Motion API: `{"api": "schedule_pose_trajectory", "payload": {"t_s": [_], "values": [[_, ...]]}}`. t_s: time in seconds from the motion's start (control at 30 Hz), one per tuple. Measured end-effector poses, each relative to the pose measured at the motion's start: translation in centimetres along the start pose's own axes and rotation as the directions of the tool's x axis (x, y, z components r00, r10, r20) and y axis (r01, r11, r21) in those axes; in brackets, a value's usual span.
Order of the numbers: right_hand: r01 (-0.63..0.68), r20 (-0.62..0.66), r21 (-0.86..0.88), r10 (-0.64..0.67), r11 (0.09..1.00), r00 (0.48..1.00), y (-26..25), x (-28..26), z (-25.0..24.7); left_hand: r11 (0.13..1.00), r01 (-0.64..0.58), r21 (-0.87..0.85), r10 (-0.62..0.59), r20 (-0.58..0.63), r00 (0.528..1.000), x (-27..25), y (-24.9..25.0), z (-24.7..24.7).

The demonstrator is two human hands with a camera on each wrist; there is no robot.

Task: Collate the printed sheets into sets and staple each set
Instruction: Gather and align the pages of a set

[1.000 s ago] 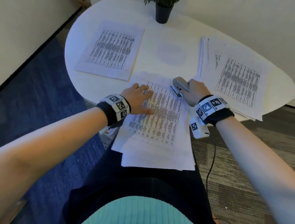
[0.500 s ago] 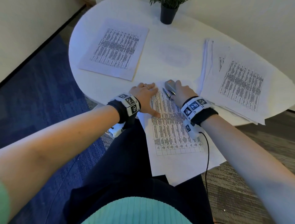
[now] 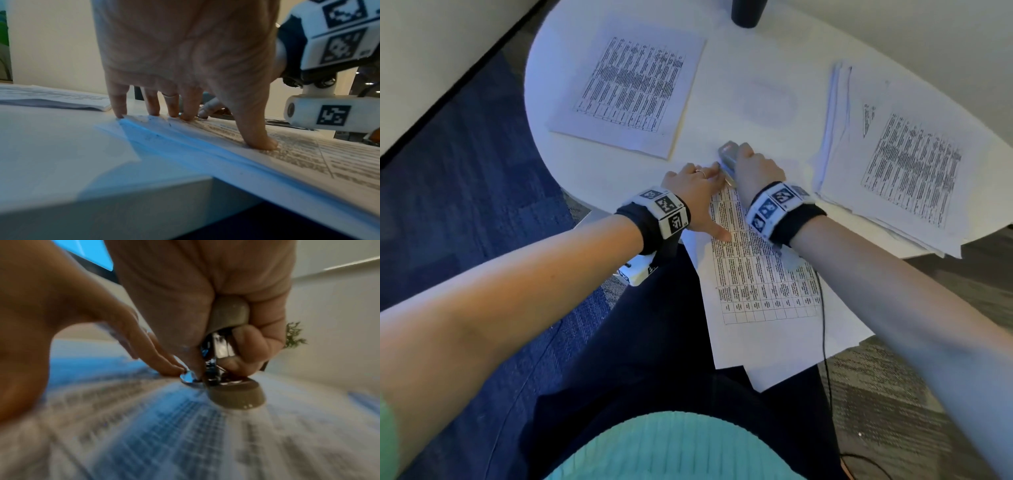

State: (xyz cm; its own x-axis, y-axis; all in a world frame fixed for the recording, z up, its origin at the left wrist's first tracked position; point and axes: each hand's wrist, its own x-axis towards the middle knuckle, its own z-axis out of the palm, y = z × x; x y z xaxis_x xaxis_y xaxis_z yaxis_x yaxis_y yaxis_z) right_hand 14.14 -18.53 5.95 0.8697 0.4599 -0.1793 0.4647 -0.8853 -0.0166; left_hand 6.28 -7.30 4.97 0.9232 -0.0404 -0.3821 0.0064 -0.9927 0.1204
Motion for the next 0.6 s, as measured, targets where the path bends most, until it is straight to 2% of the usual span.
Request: {"api": "schedule_pose_trajectory", "payload": {"t_s": [0.17,0.23,0.33,0.5,0.53,0.6], "values": [[-0.114,0.132,0.184,0.091,0.976,0.987,0.6,1.1,-0.7,0.995,0.015,-0.101,-0.015,-0.001,1.000,-0.1,-0.6,0.8],[-0.168,0.137,0.262,0.136,0.950,0.981,2.3,1.2,-0.9,0.991,0.015,-0.131,-0.016,-0.012,1.000,-0.1,-0.8,1.1],[-0.211,0.070,0.356,0.199,0.910,0.977,5.0,1.2,-1.1,0.991,0.012,-0.130,-0.015,-0.024,1.000,-0.1,-0.9,1.2],[-0.198,0.112,0.169,0.181,0.966,0.977,7.4,1.1,-1.3,0.984,0.022,-0.178,-0.033,-0.061,0.998,0.3,-0.8,0.3],[-0.199,0.080,0.091,0.192,0.976,0.978,7.2,1.0,-1.4,0.976,0.034,-0.214,-0.053,-0.084,0.995,0.5,-0.9,0.0],[-0.138,-0.102,-0.039,0.133,0.990,0.986,6.2,0.7,-1.7,0.930,0.094,-0.356,-0.144,-0.117,0.983,1.0,-1.1,-0.7]]}}
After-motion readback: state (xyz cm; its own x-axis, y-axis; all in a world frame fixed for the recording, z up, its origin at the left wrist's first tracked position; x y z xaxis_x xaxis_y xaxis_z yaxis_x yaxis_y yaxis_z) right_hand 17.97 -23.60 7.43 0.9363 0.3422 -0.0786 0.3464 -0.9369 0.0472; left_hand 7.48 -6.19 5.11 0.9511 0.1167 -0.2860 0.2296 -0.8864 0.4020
